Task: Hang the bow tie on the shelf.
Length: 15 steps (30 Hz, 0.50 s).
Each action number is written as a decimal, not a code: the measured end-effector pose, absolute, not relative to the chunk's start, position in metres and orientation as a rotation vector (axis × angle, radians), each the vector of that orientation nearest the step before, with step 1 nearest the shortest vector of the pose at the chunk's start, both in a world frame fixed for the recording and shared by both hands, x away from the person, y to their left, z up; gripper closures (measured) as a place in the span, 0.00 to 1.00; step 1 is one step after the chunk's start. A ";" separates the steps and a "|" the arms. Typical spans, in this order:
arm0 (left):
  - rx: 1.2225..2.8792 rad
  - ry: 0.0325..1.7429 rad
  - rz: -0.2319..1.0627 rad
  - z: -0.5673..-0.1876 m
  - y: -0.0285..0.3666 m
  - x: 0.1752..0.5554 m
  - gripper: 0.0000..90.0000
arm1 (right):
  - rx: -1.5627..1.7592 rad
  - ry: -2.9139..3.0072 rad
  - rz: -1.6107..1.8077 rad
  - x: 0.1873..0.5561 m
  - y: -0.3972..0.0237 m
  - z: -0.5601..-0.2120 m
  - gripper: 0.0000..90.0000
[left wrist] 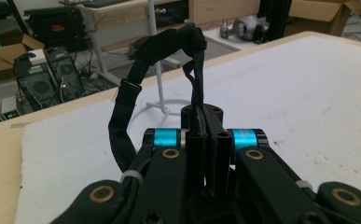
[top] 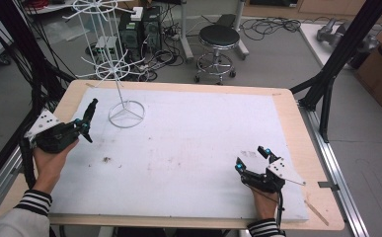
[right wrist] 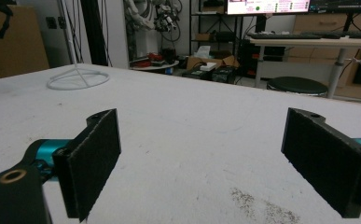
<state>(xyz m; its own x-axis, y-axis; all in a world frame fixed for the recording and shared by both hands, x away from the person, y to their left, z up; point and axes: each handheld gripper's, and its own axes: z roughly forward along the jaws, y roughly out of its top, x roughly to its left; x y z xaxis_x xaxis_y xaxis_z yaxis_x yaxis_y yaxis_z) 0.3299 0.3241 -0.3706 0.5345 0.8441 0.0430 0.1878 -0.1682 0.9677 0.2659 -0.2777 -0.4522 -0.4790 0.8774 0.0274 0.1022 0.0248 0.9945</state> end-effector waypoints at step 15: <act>1.533 0.878 0.784 -0.341 0.327 0.331 0.97 | 1.010 1.654 1.519 0.266 -0.278 -0.452 0.12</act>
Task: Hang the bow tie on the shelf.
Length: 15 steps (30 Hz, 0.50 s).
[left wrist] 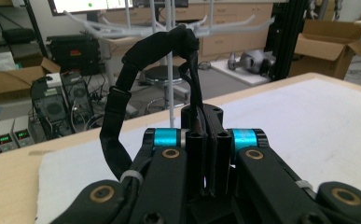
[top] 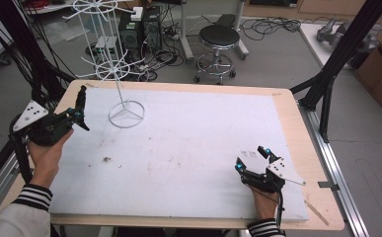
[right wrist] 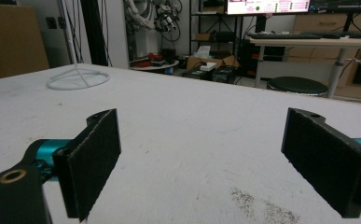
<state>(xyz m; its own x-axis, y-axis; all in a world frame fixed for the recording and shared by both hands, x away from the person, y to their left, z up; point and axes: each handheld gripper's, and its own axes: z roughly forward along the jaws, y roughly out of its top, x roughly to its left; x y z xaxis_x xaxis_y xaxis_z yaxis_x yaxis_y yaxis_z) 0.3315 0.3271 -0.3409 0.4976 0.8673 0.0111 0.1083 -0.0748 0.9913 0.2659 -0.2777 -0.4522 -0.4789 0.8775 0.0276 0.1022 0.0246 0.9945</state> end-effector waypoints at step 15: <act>1.516 0.835 0.811 -0.308 0.313 0.342 0.97 | 1.010 1.653 1.520 0.266 -0.278 -0.452 0.12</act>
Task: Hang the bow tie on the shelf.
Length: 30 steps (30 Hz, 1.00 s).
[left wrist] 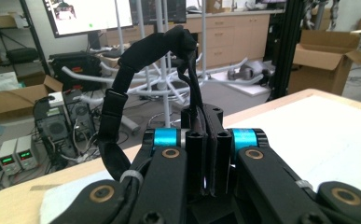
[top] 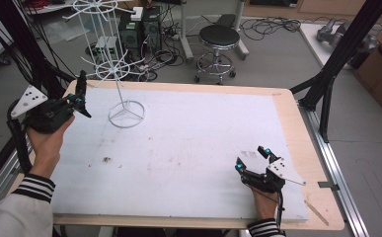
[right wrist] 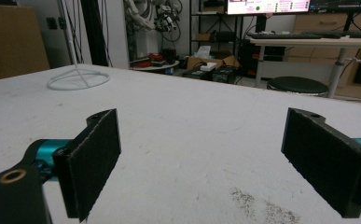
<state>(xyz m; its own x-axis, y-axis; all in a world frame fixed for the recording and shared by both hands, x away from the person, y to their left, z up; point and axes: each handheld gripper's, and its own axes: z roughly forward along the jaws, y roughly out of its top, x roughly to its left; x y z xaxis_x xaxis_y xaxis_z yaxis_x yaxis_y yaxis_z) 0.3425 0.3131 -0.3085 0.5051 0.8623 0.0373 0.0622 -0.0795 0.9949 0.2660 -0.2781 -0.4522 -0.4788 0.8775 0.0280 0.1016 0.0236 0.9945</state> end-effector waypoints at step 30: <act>1.593 0.868 0.739 -0.328 0.279 0.372 0.97 | 1.004 1.654 1.519 0.266 -0.278 -0.452 0.12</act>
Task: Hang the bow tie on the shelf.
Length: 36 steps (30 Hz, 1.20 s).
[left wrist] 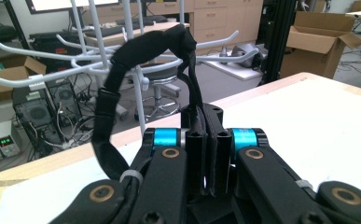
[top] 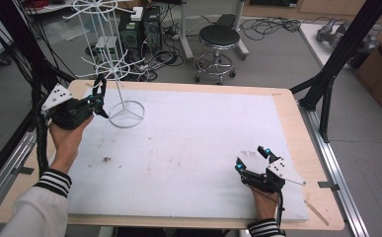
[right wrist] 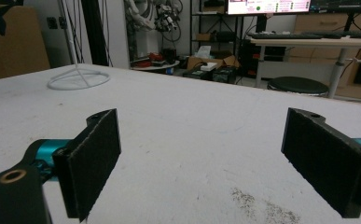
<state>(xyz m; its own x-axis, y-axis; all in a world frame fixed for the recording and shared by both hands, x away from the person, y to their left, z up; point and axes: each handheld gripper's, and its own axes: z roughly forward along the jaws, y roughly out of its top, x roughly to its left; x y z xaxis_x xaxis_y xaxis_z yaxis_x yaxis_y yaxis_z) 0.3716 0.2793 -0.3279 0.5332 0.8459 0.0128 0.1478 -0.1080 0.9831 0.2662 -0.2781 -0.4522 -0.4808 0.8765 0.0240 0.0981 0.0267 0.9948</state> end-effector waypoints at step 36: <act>1.565 0.857 0.603 -0.371 0.292 0.349 0.15 | 0.994 1.642 1.526 0.265 -0.279 -0.453 0.12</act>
